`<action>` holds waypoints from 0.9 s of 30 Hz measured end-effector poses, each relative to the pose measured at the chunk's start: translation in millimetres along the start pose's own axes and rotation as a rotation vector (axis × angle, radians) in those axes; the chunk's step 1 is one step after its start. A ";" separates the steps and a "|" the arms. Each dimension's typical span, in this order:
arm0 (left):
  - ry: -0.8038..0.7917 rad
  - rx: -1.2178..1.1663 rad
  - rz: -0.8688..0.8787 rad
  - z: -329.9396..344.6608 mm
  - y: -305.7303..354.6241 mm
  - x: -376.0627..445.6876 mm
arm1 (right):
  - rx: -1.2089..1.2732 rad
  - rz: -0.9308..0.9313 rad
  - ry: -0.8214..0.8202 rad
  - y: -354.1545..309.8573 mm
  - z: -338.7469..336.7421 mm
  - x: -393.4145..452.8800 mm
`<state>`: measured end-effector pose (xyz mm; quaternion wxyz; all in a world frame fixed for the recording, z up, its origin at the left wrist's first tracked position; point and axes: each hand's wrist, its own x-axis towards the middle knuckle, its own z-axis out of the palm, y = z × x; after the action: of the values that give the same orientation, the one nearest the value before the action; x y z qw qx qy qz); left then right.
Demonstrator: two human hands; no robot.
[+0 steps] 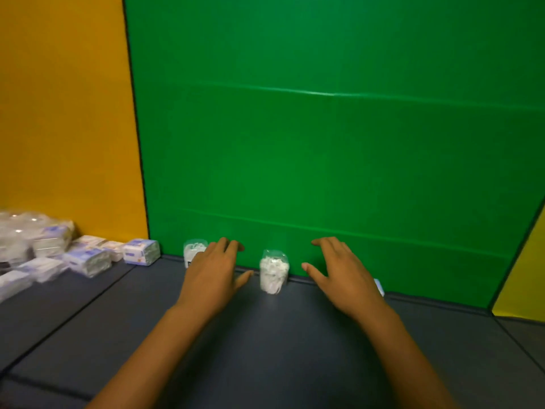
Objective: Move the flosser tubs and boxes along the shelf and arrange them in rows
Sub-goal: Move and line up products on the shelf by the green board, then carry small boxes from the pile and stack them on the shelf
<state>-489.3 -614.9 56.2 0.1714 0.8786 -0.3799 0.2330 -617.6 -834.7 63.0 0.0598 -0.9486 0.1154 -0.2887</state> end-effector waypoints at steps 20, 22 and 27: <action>0.034 0.113 -0.370 -152.8 -260.7 -195.2 | 0.262 -0.278 -0.135 -325.8 86.0 19.5; 0.053 0.127 -0.409 -162.1 -277.4 -203.2 | 0.298 -0.314 -0.142 -348.2 94.2 28.3; 0.069 0.148 -0.472 -167.2 -315.4 -210.1 | 0.364 -0.372 -0.140 -387.0 119.8 56.1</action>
<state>-426.9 -205.6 42.9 0.1692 0.9446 -0.1402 0.2439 -433.6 -469.5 63.6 0.1833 -0.9447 -0.1191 -0.2446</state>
